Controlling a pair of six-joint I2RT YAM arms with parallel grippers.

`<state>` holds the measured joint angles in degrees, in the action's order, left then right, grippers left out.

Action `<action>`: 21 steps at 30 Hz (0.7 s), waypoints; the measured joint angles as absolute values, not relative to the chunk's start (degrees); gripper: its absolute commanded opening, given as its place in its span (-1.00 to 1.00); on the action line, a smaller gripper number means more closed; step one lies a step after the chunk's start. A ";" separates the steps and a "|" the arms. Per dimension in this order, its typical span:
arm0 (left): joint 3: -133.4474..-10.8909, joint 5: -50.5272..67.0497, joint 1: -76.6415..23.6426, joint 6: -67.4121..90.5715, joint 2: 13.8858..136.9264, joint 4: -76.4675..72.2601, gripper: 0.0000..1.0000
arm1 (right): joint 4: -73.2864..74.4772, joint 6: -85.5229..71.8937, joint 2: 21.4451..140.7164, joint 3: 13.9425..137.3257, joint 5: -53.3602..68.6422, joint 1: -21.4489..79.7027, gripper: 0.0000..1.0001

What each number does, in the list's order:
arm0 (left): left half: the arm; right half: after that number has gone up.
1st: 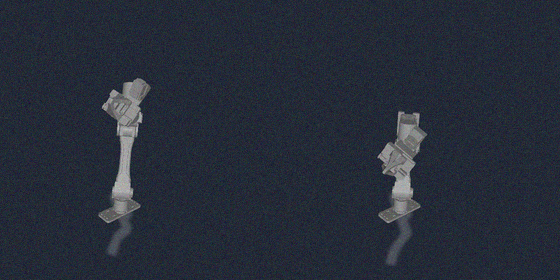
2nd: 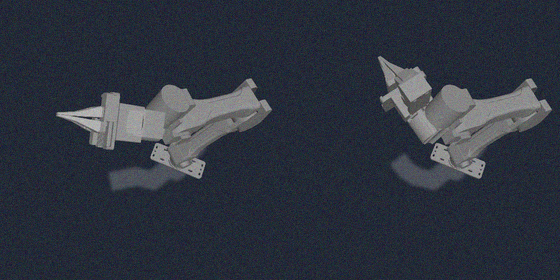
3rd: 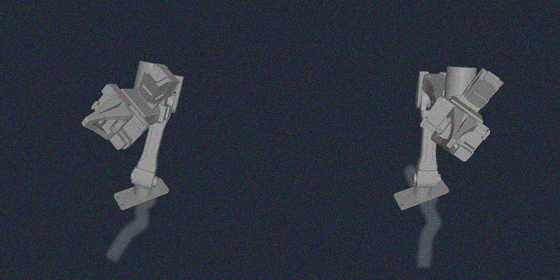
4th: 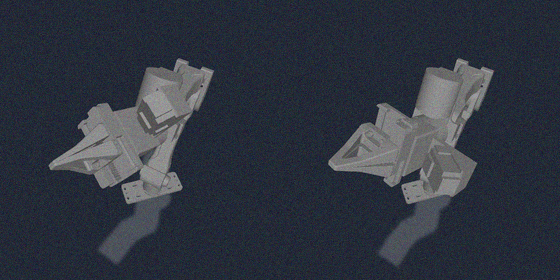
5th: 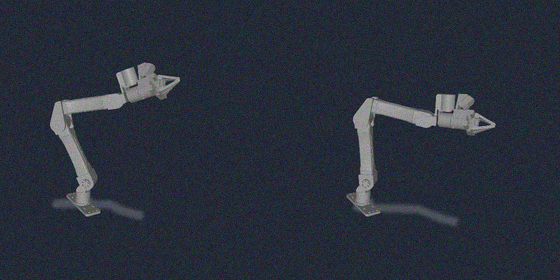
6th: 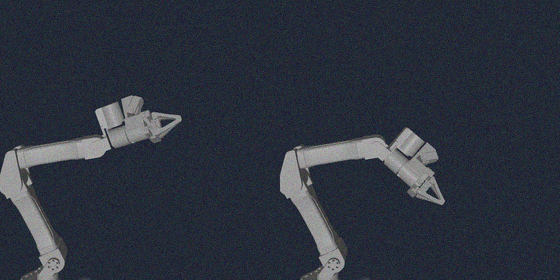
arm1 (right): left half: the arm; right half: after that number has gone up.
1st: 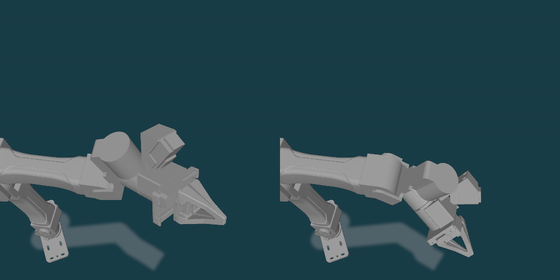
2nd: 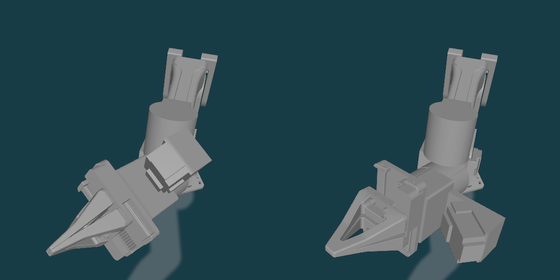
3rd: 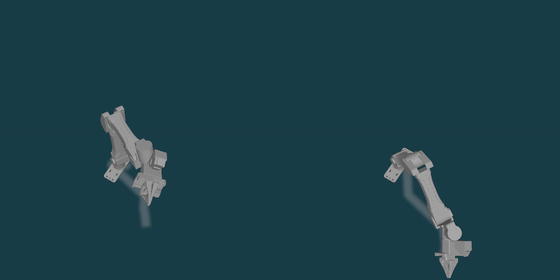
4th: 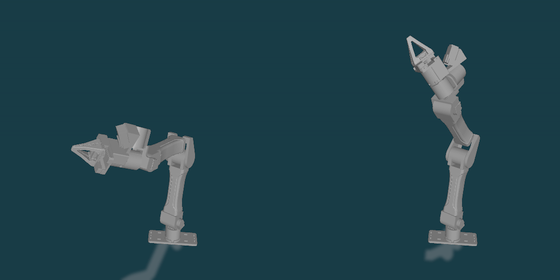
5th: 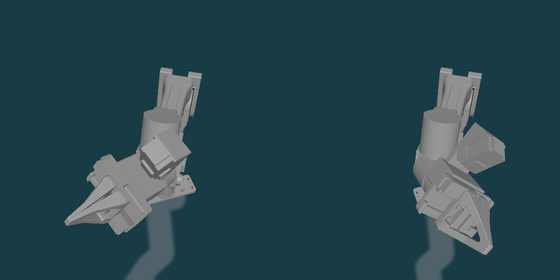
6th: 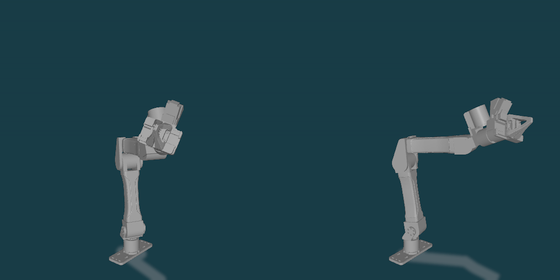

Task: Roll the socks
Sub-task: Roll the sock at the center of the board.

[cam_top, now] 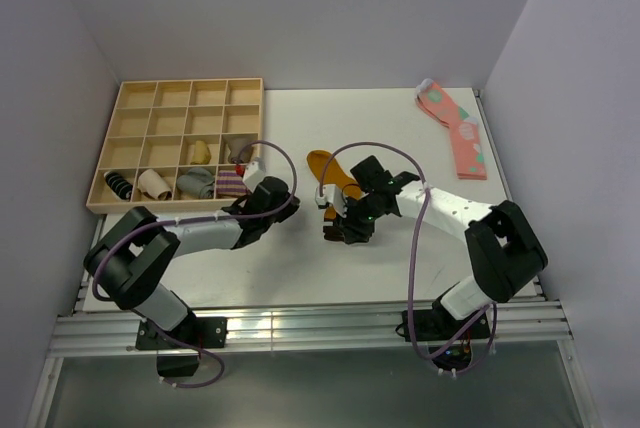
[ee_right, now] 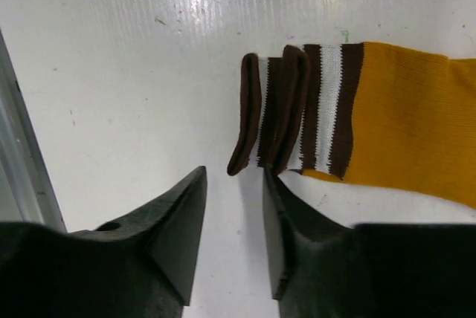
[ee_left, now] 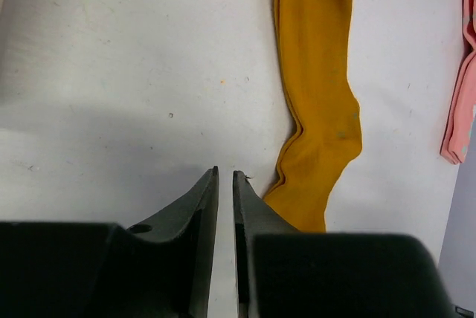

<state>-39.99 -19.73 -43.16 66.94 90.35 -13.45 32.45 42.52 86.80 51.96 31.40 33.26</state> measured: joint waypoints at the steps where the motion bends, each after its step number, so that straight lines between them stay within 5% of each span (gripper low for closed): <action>1: -39.68 -19.86 -43.16 66.96 89.82 -13.54 -0.61 | 32.32 42.72 86.91 51.96 31.18 33.28 -0.05; 21: -38.06 -19.35 -42.48 66.65 89.23 -13.63 -0.64 | 29.19 41.56 93.25 54.24 26.39 35.92 -0.04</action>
<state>-38.06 -19.35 -42.48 66.65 89.23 -13.63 29.19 41.56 93.25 54.24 26.39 35.92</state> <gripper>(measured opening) 0.182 0.491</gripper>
